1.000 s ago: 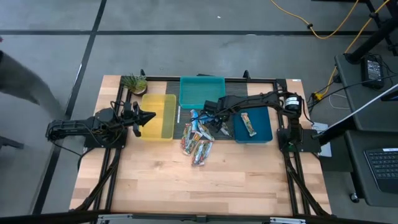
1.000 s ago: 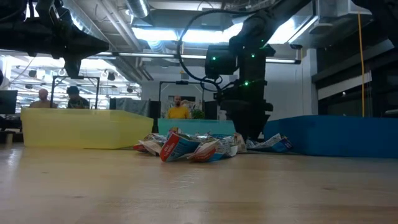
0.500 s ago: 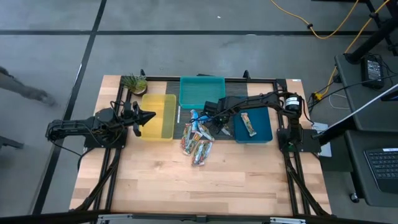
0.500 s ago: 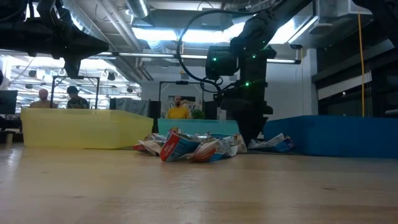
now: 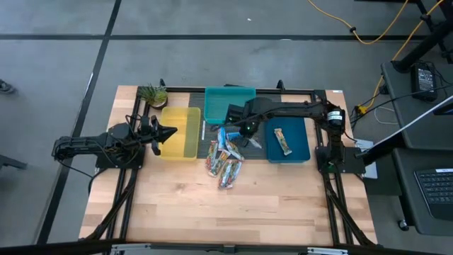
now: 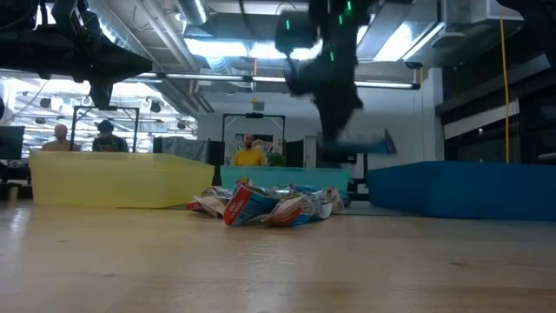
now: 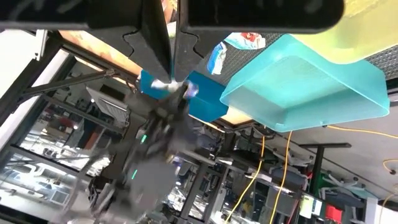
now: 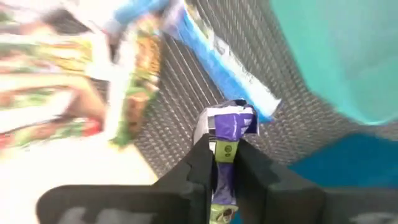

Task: Pick and place Granola Bars by type
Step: Put the bottom purple granola bar into the green bin, then put the purple granola bar into the green bin

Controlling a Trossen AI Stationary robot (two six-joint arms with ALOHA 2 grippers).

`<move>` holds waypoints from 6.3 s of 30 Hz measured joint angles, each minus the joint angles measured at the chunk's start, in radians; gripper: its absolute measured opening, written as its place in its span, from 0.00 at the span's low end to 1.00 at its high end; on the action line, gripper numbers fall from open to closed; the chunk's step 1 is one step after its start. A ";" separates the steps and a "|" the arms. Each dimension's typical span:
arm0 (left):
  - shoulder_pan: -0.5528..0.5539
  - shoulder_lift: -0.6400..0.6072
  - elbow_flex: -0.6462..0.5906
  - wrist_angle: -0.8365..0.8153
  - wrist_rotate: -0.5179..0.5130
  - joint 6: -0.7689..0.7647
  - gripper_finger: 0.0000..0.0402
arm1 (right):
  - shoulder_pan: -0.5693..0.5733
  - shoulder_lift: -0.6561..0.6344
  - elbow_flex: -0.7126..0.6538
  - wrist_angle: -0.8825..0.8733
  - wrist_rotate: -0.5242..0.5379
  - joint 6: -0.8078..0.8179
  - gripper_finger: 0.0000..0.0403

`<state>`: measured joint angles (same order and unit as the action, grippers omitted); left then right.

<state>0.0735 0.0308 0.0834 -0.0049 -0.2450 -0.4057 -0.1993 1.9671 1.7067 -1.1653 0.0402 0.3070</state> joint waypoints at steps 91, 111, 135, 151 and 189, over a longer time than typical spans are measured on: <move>0.000 0.000 0.000 -0.173 -0.062 -0.045 0.03 | -0.067 0.206 0.650 -0.344 -0.075 -0.548 0.41; 0.000 0.000 -0.001 -0.197 0.012 -0.017 0.03 | -0.013 0.209 0.200 -0.045 -0.147 -0.528 0.47; 0.000 0.000 0.000 -0.197 0.012 -0.030 0.03 | -0.019 0.222 0.118 0.194 -0.068 -0.577 0.65; 0.000 0.000 0.000 -0.197 0.012 -0.037 0.03 | -0.031 0.294 0.119 0.213 -0.109 -0.577 0.64; 0.000 0.000 0.000 -0.198 0.038 -0.053 0.03 | -0.037 0.295 0.601 -0.200 -0.033 -0.432 0.08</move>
<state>0.0737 0.0308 0.0830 -0.2031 -0.2067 -0.4584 -0.2368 2.2626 2.3081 -1.3651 0.0067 -0.1251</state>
